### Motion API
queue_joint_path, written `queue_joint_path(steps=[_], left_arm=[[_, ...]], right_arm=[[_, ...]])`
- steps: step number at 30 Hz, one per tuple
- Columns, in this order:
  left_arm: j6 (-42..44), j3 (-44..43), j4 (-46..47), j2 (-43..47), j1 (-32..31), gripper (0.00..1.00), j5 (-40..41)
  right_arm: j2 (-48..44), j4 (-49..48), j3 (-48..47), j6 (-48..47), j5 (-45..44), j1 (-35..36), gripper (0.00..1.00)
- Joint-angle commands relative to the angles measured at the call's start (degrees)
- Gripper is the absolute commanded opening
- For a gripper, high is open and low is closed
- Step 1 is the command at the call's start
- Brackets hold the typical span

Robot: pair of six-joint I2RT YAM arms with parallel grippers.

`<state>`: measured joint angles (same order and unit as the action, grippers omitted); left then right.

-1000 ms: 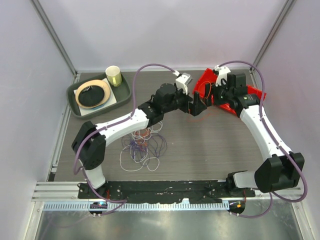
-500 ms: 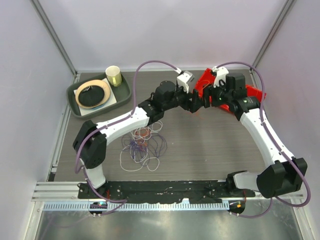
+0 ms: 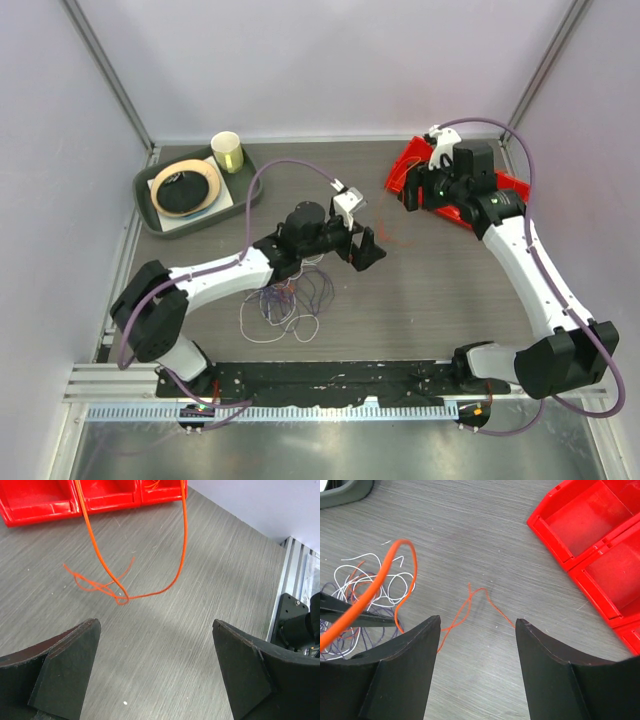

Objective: Untangle the cables

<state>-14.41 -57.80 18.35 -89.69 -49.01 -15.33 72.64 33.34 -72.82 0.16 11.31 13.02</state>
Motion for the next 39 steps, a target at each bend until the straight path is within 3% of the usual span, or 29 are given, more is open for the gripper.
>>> queue_joint_path(steps=[1,5,13,14,16,17,22,23,26,30,34,35,38,39], left_arm=[[1.5,-0.81,7.05,-0.74,0.06,1.0,-1.89],[1.14,-6.26,6.26,-6.72,-0.03,1.0,-2.43],[4.22,-12.77,6.52,-14.19,-0.03,1.0,8.81],[4.57,-13.04,7.13,-14.37,0.06,0.94,8.92],[4.66,-12.86,7.93,-14.29,-0.03,0.37,8.92],[4.48,-12.78,7.93,-13.5,0.06,0.01,9.44],[3.42,-6.72,6.44,-6.22,0.06,0.0,18.04],[2.91,-4.97,5.04,-3.68,0.06,0.0,22.84],[2.12,-6.52,-4.06,-1.02,0.23,0.0,29.98],[0.71,-9.78,-13.41,2.14,2.07,0.0,37.91],[1.14,-12.68,-20.89,3.64,3.75,0.0,38.53],[1.75,-14.43,-25.07,3.65,3.75,0.0,37.67],[2.2,-18.29,-34.39,3.38,3.75,0.0,31.17],[1.76,-19.1,-36.43,3.47,3.75,0.0,29.5]], right_arm=[[-1.45,-1.62,-3.2,3.0,1.87,0.69,0.67],[-1.97,-0.91,-4.09,3.26,2.49,1.4,0.67],[-3.73,-0.65,-4.97,4.76,3.36,1.66,0.66],[-4.43,-0.56,-4.79,4.93,3.45,1.57,0.66],[-5.05,-0.56,-4.0,5.02,2.67,1.66,0.66],[-5.4,-0.56,-3.65,5.28,1.62,1.57,0.66],[-2.34,4.53,-0.58,7.91,-11.03,1.57,0.72],[-1.89,5.06,0.65,8.01,-12.96,1.57,0.74],[-2.15,5.16,7.23,8.18,-12.11,1.66,0.77],[-5.84,-0.63,16.71,7.23,-4.47,1.66,0.79],[-7.94,-3.02,17.8,4.77,1.86,1.57,0.79],[-8.82,-4.06,17.54,3.8,7.09,1.66,0.79],[-16.18,-15.46,20.86,-1.9,16.17,1.66,0.8],[-17.96,-23.94,24.61,-3.4,19.16,1.66,0.82]])
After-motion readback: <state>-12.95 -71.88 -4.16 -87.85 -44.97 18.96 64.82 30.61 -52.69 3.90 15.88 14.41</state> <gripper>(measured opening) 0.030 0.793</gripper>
